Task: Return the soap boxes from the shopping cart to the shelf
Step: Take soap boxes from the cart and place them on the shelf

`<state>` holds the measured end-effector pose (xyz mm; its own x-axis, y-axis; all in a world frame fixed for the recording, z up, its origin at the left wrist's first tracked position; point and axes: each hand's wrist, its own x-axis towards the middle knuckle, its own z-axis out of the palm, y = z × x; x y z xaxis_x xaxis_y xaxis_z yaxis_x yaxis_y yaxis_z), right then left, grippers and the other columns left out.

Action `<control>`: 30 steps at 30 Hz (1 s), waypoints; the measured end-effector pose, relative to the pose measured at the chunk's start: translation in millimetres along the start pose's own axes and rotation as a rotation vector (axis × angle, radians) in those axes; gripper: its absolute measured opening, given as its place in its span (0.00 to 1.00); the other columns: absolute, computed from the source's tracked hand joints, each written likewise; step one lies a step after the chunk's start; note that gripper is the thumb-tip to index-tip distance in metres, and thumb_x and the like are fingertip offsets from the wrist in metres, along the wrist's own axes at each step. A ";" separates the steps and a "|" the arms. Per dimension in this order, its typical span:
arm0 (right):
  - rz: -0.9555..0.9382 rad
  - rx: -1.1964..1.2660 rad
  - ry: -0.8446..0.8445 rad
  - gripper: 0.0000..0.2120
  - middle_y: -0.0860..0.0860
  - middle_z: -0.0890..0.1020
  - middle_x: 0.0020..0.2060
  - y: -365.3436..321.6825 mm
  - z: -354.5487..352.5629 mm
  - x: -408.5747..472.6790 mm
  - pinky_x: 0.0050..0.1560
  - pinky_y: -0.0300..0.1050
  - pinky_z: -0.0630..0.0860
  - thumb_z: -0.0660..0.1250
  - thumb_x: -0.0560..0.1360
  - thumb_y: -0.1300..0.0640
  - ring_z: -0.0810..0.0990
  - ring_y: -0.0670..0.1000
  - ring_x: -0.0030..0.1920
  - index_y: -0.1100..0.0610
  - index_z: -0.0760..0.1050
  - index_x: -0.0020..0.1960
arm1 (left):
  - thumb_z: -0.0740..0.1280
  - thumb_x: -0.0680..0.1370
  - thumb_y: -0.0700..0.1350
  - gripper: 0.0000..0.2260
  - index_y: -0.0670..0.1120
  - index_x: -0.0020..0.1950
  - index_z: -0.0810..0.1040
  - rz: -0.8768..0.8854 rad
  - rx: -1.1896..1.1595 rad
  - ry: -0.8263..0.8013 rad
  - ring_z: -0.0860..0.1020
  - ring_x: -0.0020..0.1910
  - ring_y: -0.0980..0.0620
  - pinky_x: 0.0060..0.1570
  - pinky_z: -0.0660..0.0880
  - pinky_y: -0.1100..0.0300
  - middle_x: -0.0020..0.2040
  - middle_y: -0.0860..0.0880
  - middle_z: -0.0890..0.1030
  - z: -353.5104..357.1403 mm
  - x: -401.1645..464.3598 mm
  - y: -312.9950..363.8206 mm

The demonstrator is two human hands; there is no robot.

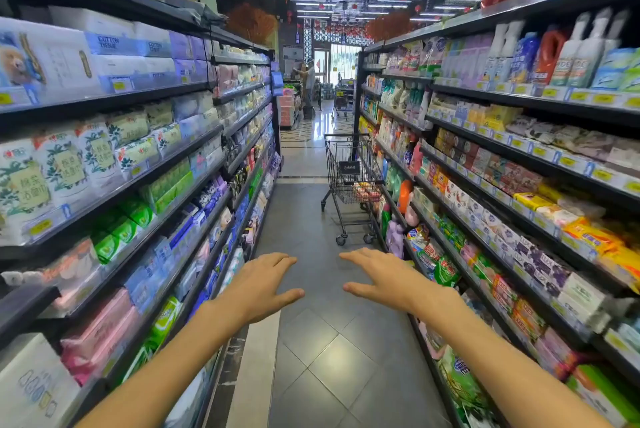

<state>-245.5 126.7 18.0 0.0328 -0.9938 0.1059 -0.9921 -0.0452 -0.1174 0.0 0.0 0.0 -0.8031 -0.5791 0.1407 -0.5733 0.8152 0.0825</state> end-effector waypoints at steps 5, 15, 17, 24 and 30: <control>0.016 -0.008 0.009 0.33 0.49 0.68 0.73 24.8 3.6 25.0 0.68 0.53 0.69 0.61 0.78 0.36 0.68 0.51 0.71 0.47 0.57 0.78 | 0.59 0.79 0.67 0.34 0.50 0.79 0.61 -0.010 0.005 0.018 0.65 0.75 0.49 0.74 0.64 0.51 0.77 0.49 0.66 8.7 32.7 -8.5; 0.006 -0.021 0.062 0.34 0.50 0.68 0.73 79.7 36.6 134.6 0.70 0.51 0.68 0.62 0.78 0.37 0.68 0.51 0.71 0.50 0.58 0.78 | 0.52 0.75 0.71 0.38 0.50 0.79 0.61 -0.036 -0.022 0.095 0.64 0.76 0.49 0.75 0.62 0.51 0.77 0.49 0.66 44.5 127.9 -79.6; 0.012 -0.026 0.058 0.34 0.50 0.68 0.73 93.3 46.0 167.7 0.70 0.50 0.67 0.62 0.78 0.37 0.68 0.52 0.71 0.50 0.58 0.78 | 0.49 0.74 0.71 0.39 0.50 0.79 0.61 -0.032 -0.008 0.092 0.64 0.76 0.49 0.75 0.63 0.52 0.77 0.49 0.66 53.3 157.1 -103.2; 0.038 -0.015 0.007 0.34 0.50 0.67 0.74 151.7 56.0 312.7 0.71 0.49 0.66 0.61 0.78 0.38 0.67 0.51 0.73 0.50 0.57 0.78 | 0.50 0.75 0.71 0.38 0.49 0.78 0.64 -0.029 -0.020 0.085 0.66 0.74 0.48 0.74 0.63 0.53 0.75 0.48 0.69 64.4 284.0 -196.9; 0.077 0.000 0.002 0.33 0.50 0.68 0.73 210.3 66.7 432.6 0.70 0.49 0.67 0.62 0.78 0.39 0.69 0.53 0.71 0.51 0.59 0.78 | 0.49 0.75 0.71 0.39 0.47 0.77 0.66 -0.015 -0.031 0.090 0.69 0.73 0.46 0.72 0.65 0.52 0.73 0.46 0.71 75.5 399.9 -268.1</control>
<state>-431.8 -319.5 -26.8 -0.0444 -0.9941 0.0988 -0.9916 0.0318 -0.1255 -179.7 -451.2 -40.4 -0.7759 -0.5884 0.2276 -0.5784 0.8075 0.1159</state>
